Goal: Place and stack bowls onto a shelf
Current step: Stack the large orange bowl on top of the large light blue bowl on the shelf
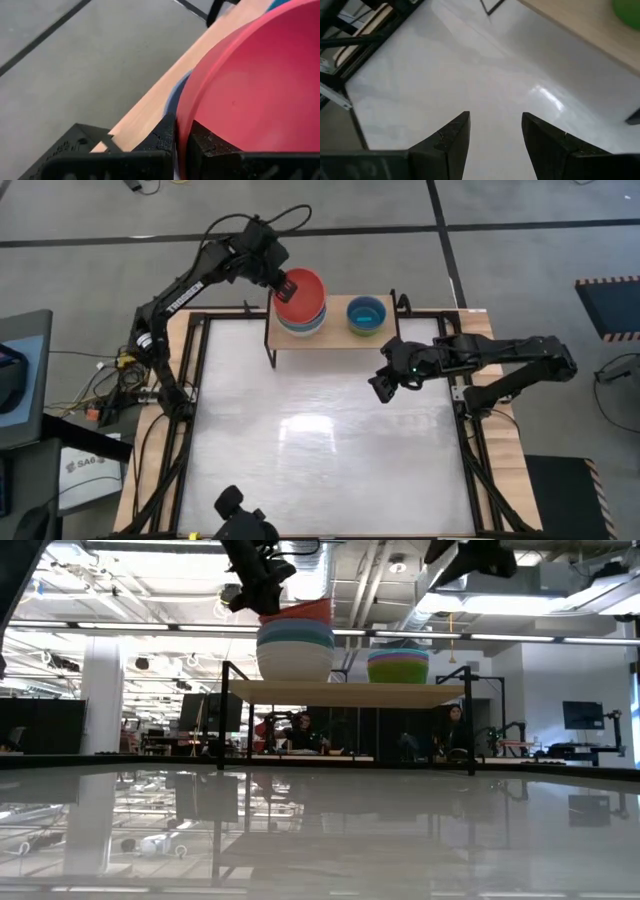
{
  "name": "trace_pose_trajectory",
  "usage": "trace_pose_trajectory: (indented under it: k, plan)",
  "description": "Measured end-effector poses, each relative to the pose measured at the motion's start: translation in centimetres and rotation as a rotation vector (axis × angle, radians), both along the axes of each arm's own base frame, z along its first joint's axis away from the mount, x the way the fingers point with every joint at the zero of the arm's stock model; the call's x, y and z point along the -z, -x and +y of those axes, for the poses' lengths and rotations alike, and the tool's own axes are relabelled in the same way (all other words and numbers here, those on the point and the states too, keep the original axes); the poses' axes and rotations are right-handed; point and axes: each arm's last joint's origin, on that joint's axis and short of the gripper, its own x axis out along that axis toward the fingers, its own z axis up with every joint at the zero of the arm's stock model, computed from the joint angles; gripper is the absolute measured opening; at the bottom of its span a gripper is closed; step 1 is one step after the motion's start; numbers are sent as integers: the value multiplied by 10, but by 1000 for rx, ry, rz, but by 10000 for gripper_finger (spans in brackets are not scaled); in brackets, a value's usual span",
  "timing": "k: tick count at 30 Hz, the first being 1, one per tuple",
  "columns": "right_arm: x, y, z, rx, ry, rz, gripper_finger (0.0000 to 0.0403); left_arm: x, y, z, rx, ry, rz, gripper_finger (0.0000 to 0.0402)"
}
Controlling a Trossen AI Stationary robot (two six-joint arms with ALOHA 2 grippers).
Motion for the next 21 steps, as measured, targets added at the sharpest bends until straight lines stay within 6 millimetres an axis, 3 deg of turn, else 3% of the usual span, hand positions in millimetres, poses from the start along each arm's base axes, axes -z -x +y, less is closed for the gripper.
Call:
trace_pose_trajectory:
  k: [8, 14, 21]
  plan:
    - [0, 3, -18, 19, -7, 22, 207, -9, 6, 4, -17, 1, -8, 0]
    - [-6, 11, -26, 11, -5, -4, 207, -4, 18, 8, -84, 98, 15, 0]
    - [-12, 23, -36, 35, 12, -18, 207, -4, 18, 7, -96, 148, -26, 15]
